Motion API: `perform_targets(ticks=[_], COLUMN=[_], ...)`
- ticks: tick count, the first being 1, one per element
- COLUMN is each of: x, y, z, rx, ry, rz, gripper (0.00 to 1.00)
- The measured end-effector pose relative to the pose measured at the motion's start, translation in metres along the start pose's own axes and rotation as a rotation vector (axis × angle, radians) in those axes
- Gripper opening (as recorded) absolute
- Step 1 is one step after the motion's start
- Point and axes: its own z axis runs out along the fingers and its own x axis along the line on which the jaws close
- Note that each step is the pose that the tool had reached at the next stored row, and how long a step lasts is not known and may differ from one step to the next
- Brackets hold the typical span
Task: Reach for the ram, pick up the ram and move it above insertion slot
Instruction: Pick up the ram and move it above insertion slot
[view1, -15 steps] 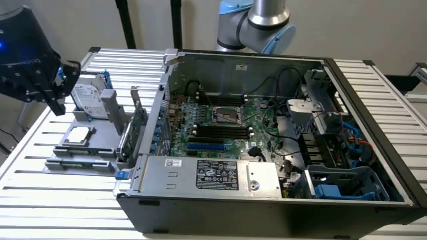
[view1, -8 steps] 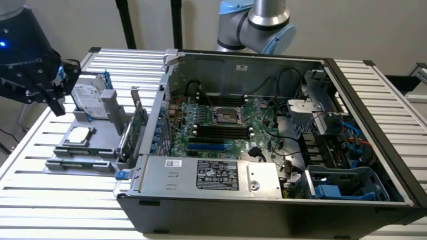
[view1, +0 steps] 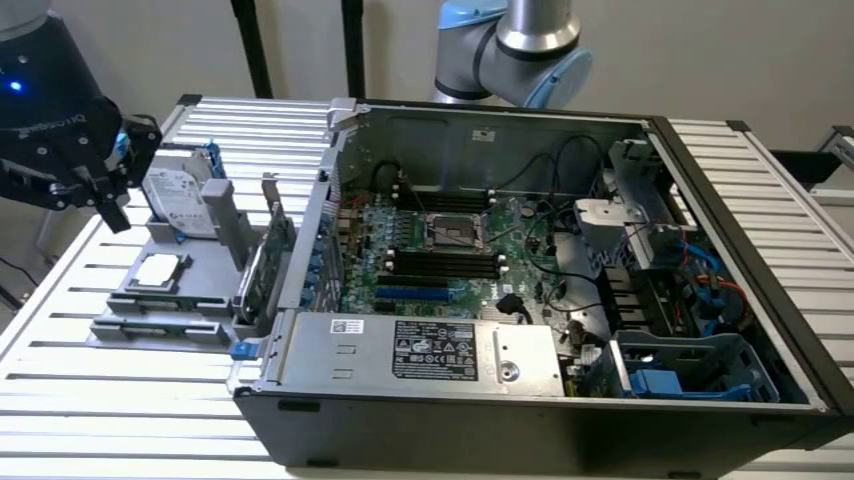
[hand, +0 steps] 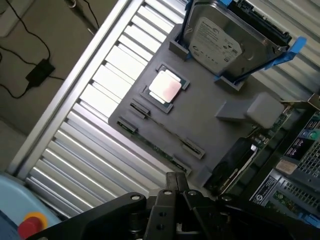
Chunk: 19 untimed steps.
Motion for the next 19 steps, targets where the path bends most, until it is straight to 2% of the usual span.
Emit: perform_targets(ticks=[19], x=[0.0], y=[0.0], z=[0.0], rx=[0.0001], ry=[0.0127], rz=[-0.345], gripper=[0.11])
